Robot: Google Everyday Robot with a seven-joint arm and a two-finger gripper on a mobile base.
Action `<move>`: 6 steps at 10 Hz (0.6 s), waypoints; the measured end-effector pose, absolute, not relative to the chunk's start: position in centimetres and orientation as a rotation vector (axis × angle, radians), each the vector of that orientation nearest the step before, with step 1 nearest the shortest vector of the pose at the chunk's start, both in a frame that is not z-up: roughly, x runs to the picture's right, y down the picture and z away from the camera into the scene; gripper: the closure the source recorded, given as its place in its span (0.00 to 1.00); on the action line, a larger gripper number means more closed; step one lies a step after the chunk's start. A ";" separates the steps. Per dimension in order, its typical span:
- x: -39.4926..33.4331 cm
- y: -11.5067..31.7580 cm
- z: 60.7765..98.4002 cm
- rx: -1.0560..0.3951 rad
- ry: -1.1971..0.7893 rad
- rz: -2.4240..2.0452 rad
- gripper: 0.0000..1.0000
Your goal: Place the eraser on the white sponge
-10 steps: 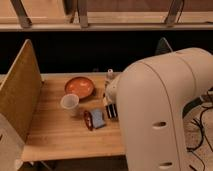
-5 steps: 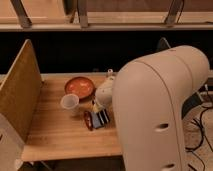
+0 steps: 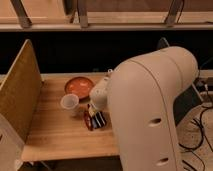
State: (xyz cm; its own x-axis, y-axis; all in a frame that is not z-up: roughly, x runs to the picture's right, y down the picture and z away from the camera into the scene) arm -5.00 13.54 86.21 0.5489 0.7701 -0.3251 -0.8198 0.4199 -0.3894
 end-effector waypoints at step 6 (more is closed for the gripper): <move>-5.1 13.6 86.2 -0.547 0.102 0.996 0.27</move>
State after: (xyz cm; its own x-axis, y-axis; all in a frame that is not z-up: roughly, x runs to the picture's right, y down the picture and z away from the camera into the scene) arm -5.12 13.59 86.24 0.5509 0.7687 -0.3250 -0.8185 0.4215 -0.3904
